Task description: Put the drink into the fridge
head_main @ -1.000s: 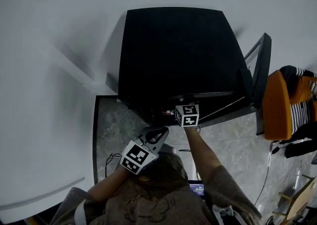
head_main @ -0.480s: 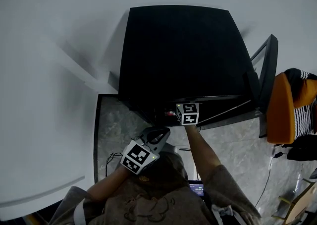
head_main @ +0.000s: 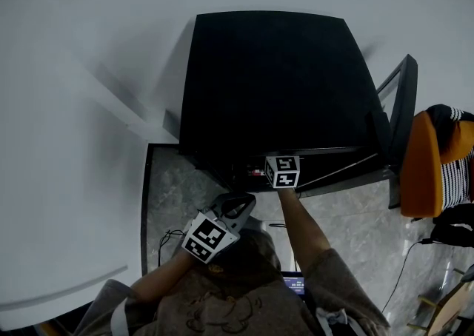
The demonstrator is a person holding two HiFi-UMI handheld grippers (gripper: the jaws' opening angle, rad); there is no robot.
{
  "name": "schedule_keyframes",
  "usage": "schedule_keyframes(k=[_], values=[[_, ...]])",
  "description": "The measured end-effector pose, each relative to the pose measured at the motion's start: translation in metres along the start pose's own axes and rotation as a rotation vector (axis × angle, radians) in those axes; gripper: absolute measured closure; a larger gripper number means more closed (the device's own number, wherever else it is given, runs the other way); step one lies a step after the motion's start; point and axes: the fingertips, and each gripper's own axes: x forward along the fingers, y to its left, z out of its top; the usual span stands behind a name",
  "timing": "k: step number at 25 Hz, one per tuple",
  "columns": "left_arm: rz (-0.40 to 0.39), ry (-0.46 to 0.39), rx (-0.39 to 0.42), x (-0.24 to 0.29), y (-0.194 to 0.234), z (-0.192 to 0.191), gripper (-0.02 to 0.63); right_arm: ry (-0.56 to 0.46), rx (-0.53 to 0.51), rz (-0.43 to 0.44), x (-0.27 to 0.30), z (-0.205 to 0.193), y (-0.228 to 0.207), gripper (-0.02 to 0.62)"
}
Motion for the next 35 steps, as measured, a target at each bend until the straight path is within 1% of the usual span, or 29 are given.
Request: schedule_keyframes(k=[5,8,11,17,21,30,32,35], values=[[-0.004,0.004,0.009,-0.002,-0.004,0.002,0.601,0.009,-0.037,0.006,-0.001,-0.001,0.003,0.242],[-0.002,0.004,0.004,-0.003,-0.005,0.003,0.601,0.012,-0.016,0.016,0.0,-0.002,0.004,0.242],[0.004,0.001,0.003,-0.006,-0.005,0.006,0.601,0.005,0.026,0.031,-0.002,0.002,0.006,0.242],[0.002,-0.002,0.0,-0.013,-0.009,0.013,0.601,0.024,0.037,0.02,-0.011,0.005,0.005,0.241],[-0.001,-0.01,-0.002,-0.019,-0.014,0.025,0.601,0.041,0.038,0.006,-0.027,0.011,0.003,0.242],[-0.004,-0.019,-0.022,-0.037,-0.029,0.06,0.601,0.086,0.046,0.005,-0.073,0.031,0.007,0.242],[-0.007,-0.02,-0.025,-0.041,-0.034,0.066,0.6,0.091,0.057,0.014,-0.085,0.035,0.012,0.242],[-0.013,-0.023,-0.026,-0.044,-0.039,0.074,0.601,0.099,0.071,0.051,-0.101,0.042,0.024,0.242]])
